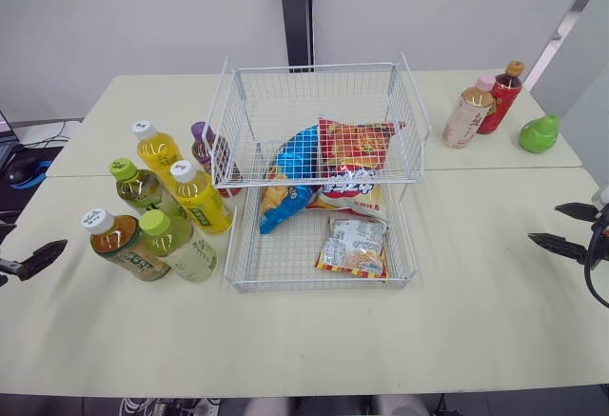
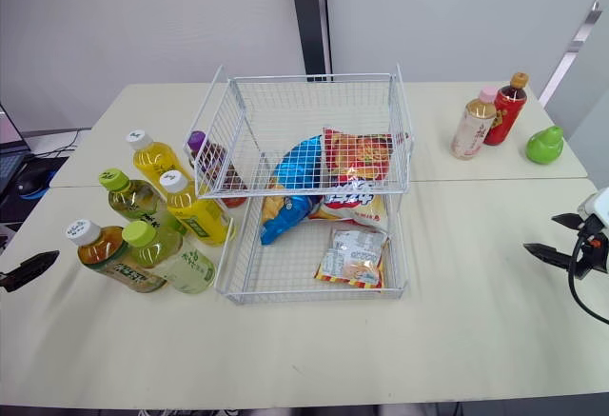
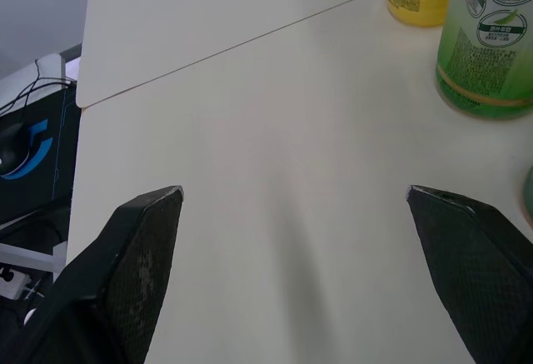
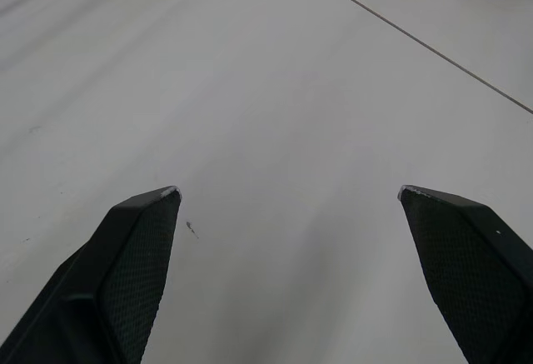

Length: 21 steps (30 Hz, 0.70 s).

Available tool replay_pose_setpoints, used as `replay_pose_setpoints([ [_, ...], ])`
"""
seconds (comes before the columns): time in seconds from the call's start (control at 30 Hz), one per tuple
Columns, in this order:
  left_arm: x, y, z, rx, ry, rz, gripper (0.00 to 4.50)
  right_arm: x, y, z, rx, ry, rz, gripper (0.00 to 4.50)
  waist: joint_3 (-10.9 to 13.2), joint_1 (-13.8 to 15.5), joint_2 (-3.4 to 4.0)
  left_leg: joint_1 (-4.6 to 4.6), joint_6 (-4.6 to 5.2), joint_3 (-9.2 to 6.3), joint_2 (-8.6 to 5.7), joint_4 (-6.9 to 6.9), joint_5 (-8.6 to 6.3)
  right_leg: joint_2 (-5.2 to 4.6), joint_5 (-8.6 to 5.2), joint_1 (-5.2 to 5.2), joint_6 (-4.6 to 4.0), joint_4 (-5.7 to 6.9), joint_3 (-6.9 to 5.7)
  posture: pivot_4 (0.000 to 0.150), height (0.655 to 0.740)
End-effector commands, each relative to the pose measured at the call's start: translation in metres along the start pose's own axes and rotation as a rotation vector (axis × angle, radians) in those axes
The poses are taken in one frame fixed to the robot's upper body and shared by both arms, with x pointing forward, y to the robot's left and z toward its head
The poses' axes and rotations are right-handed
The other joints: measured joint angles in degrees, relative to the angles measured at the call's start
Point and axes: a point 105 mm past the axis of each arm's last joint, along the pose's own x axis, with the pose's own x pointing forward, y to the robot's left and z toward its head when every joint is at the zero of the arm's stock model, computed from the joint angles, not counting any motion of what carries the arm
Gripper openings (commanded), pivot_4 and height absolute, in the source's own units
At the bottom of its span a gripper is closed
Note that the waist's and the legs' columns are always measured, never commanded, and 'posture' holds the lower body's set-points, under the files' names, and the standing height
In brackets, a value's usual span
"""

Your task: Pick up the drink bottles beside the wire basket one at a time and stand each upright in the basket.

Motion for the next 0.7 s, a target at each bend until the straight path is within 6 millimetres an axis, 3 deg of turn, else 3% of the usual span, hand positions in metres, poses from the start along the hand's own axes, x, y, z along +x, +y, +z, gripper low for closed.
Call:
replay_pose_setpoints([
  [0.03,-0.004,0.006,0.011,0.014,-0.033,0.012,4.46,-0.007,-0.008,0.017,-0.027,-0.049,-0.034,4.5,0.0,0.0,0.0,0.0,0.0,0.0,0.0,0.0,0.0,0.0,0.0,0.0,0.0,0.0,0.0,0.15,0.7308],
  [0.27,-0.011,0.009,0.016,-0.027,-0.095,-0.006,4.46,-0.007,-0.021,0.021,-0.052,-0.077,-0.104,4.5,-0.01,-0.05,-0.02,0.0,0.0,0.0,0.0,0.03,0.0,0.02,0.01,0.01,0.0,0.02,-0.01,0.15,0.7308],
  [0.4,-0.017,0.009,0.008,-0.007,-0.058,-0.02,4.46,-0.006,-0.026,0.02,-0.078,-0.087,-0.133,4.5,-0.01,-0.09,-0.02,0.01,0.0,0.03,-0.02,0.03,0.0,0.01,0.01,0.01,0.0,0.02,0.01,0.15,0.7308],
  [0.7,-0.03,0.008,0.004,-0.061,-0.076,-0.05,4.46,-0.011,-0.031,0.036,-0.048,-0.191,-0.117,4.5,-0.02,-0.42,-0.02,0.01,0.0,-0.01,0.01,0.08,0.0,0.02,0.02,0.01,-0.02,0.06,-0.01,0.15,0.7308],
])
